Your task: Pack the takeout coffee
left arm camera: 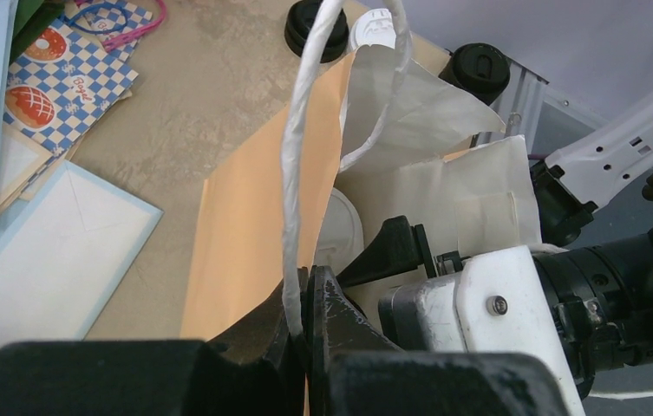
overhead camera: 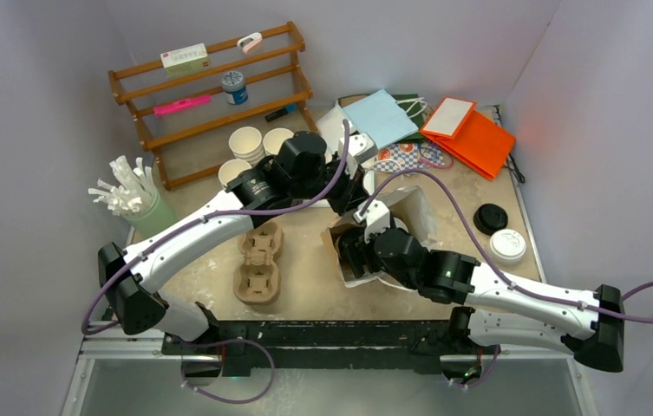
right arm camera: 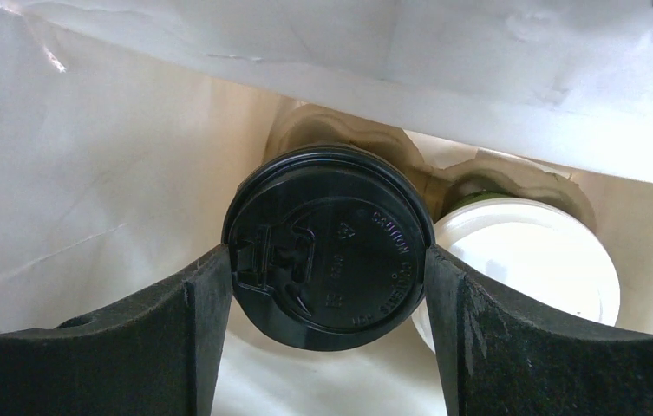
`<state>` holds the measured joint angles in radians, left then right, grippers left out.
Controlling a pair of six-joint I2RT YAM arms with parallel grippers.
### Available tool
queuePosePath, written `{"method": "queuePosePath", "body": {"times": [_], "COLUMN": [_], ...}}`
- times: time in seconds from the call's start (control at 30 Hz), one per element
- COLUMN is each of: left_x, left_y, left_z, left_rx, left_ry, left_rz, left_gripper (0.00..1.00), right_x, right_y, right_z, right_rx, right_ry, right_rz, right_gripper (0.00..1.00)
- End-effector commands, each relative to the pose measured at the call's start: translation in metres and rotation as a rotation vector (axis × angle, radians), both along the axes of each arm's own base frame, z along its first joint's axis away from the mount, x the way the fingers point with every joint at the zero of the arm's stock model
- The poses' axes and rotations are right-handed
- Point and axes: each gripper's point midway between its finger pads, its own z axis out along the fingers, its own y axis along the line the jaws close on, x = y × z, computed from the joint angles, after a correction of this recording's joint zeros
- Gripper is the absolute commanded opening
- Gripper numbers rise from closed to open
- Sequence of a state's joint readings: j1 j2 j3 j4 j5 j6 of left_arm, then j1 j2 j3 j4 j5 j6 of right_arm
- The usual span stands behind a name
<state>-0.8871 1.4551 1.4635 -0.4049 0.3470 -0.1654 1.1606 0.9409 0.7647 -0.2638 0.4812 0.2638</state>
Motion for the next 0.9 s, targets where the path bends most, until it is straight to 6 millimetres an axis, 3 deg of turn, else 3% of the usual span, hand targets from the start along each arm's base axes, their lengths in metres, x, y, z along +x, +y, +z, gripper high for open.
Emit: {"method": "queuePosePath", "body": {"times": [0.0,0.47,0.87], "left_x": [-0.003,-0.029,-0.032], "left_y": [0.001,0.01,0.0], "left_z": [0.04,0.039,0.042], "left_rx": [-0.116,-0.198,-0.262], "left_ry": [-0.081,-0.084,-0.03], "left_rz": [0.005,-0.069,-0.08], "left_gripper": [0.0,0.0,0.0], "right_x": [0.006,0.005,-0.001], "right_y": [-0.003,0.001,0.007], "right_z": [0.004,-0.011,-0.02], "right_rx": [0.008,0.007,-0.026], "right_ry": [-0.048,-0.026,-0.009], "right_rz": [-0.036,-0.027,0.029], "right_gripper": [0.52,0.51,0.5]}}
